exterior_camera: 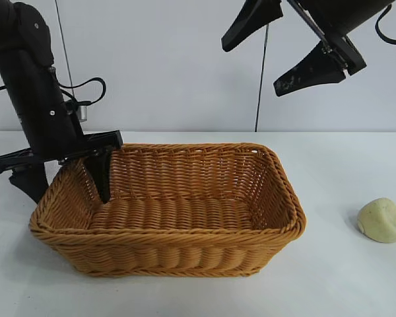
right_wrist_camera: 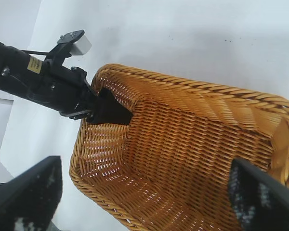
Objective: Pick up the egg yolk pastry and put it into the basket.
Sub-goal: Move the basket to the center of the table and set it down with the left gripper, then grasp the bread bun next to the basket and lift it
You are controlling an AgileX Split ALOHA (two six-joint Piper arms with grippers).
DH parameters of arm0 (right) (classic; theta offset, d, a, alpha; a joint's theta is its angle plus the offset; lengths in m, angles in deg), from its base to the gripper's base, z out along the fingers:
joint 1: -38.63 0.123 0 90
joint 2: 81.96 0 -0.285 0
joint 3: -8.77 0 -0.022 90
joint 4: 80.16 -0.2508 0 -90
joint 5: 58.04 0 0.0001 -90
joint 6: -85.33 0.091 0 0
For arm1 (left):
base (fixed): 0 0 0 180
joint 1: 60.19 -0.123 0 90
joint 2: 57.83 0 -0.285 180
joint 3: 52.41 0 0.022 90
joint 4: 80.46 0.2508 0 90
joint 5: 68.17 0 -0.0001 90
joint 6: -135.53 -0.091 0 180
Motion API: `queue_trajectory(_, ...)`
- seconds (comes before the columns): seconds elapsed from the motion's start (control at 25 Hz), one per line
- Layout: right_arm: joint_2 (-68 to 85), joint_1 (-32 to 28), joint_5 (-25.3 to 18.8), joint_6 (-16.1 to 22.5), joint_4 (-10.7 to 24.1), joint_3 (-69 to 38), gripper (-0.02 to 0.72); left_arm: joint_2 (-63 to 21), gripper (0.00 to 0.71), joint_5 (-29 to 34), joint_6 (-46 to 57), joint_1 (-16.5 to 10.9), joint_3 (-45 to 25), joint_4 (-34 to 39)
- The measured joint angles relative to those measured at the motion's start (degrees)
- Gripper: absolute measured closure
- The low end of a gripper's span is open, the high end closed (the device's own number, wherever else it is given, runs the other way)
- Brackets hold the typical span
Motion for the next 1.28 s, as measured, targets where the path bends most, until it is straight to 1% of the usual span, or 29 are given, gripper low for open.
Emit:
queue_trajectory(0.2,0.0,0.0,0.0,0.0,0.0,0.0,0.062,-5.93,0.03,2.67,-1.65,0.0,2.16,0.88)
queue_trajectory(0.4,0.0,0.0,-0.07,0.0,0.0,0.0,0.062,-10.25,0.028,5.25,-1.0,0.0,7.29,8.09)
queue_trajectory(0.52,0.0,0.0,-0.07,0.0,0.0,0.0,0.062,-10.43,0.028,6.31,-0.19,-0.04,9.98,11.81)
queue_trajectory(0.6,0.0,0.0,-0.09,0.0,0.0,0.0,0.062,-10.43,0.028,6.5,-0.05,-0.78,10.58,12.49)
queue_trajectory(0.72,0.0,0.0,-0.14,0.0,0.0,0.0,0.062,-10.43,0.028,6.83,-0.16,-3.32,10.68,12.81)
queue_trajectory(0.96,0.0,0.0,-0.14,0.0,0.0,0.0,0.062,-10.43,0.028,9.27,-1.09,-10.96,10.68,18.51)
queue_trajectory(1.04,0.0,0.0,-0.14,0.0,0.0,0.0,0.062,-10.43,0.028,9.45,-1.32,-12.72,10.68,18.91)
queue_trajectory(1.16,0.0,0.0,-0.14,0.0,0.0,0.0,0.062,-10.43,0.028,9.46,-2.57,-13.98,10.68,19.15)
queue_trajectory(1.28,0.0,0.0,-0.14,0.0,0.0,0.0,0.062,-10.89,0.028,9.52,-2.95,-14.04,9.9,19.14)
